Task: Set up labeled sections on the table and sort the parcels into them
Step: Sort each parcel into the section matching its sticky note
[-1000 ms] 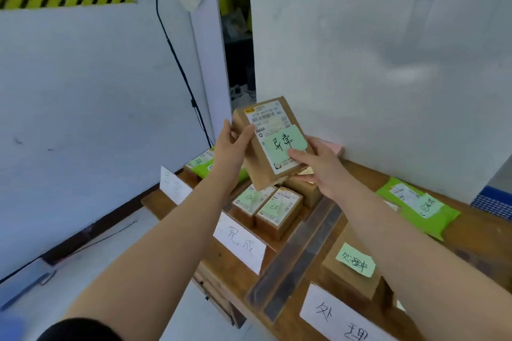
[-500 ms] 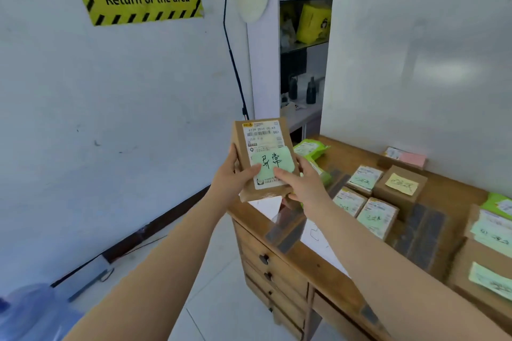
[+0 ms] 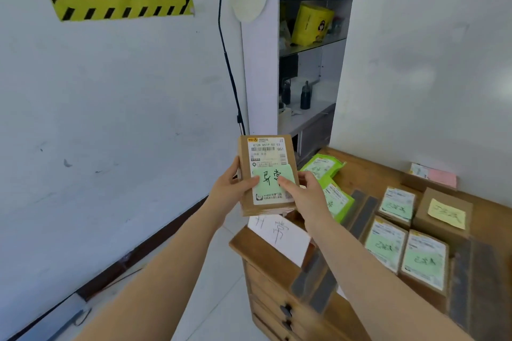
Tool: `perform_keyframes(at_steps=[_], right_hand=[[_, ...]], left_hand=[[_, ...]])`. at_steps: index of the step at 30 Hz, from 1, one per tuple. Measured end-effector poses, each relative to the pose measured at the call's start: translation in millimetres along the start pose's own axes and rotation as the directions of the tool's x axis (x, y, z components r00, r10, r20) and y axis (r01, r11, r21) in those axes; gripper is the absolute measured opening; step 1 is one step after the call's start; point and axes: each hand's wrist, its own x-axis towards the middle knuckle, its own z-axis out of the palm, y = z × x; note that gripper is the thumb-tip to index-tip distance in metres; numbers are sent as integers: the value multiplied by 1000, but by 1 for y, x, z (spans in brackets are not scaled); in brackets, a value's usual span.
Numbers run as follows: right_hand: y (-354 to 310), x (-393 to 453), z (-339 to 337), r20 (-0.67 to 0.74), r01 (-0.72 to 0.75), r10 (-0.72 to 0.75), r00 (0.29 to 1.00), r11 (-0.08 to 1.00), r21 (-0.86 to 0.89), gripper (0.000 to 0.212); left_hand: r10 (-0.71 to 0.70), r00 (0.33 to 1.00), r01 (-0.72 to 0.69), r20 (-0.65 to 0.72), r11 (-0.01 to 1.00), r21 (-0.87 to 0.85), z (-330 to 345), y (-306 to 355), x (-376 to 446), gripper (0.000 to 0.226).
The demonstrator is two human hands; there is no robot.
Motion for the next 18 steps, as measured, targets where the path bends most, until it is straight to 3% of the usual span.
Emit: perform_keyframes(at_steps=[5, 11, 18], right_hand=[[5, 60, 13, -63, -25, 28, 998, 999, 41, 20], [5, 117, -4, -218, -31, 31, 976, 1000, 1, 26], [6, 167, -49, -448, -79, 49, 892, 996, -48, 33]], left_hand=[[23, 999, -25, 29, 998, 66, -7, 4, 76, 40], [8, 989, -18, 146, 998, 68, 17, 11, 159, 59], [-28, 928, 6, 371, 998, 59, 79, 4, 251, 56]])
